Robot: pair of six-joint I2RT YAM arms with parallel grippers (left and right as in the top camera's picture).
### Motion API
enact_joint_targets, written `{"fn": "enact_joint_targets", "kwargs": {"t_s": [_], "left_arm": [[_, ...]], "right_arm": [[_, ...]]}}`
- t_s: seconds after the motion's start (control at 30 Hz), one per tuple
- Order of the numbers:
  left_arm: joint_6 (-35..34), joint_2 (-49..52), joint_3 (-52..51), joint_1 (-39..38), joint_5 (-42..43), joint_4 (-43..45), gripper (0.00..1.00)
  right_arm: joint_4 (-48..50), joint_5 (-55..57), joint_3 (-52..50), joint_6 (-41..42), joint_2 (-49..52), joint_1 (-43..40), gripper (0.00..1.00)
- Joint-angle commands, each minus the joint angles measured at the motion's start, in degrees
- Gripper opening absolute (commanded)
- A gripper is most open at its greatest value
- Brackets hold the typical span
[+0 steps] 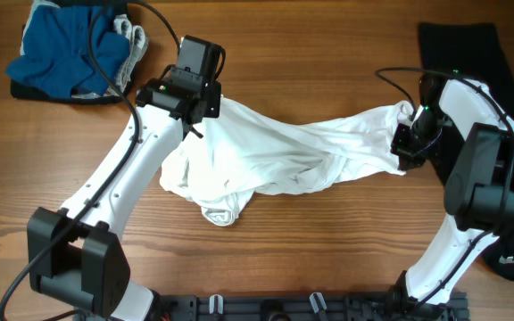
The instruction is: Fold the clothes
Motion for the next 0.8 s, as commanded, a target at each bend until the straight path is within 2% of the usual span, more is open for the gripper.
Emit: {"fn": "enact_joint_targets", "kwargs": {"t_s": [0.0, 0.23, 0.5, 0.67, 0.77], "left_arm": [[0.1, 0.1, 0.7, 0.5, 0.4, 1.0, 0.04], [2.1, -3.3, 0.8, 0.5, -4.5, 4.7, 0.04], [3.1, -11.2, 0.8, 0.5, -5.7, 5.7, 0.04], [3.1, -18.3, 0.8, 0.5, -12.1, 7.8, 0.04], [3.1, -24.3, 0.8, 0.5, -13.2, 9.8, 0.04]], "right_arm": [[0.1, -3.8, 6.3, -0.1, -5.1, 0.4, 0.04], [1.6, -6.6, 17.4, -1.1, -14.6, 0.4, 0.04], [4.3, -6.6, 21.3, -2.2, -20.8, 0.4, 0.04], [4.8, -6.6, 23.7, -3.0, -22.6, -0.4, 0.04], [4.8, -9.1, 26.4, -3.1, -24.2, -2.8, 0.04]]}}
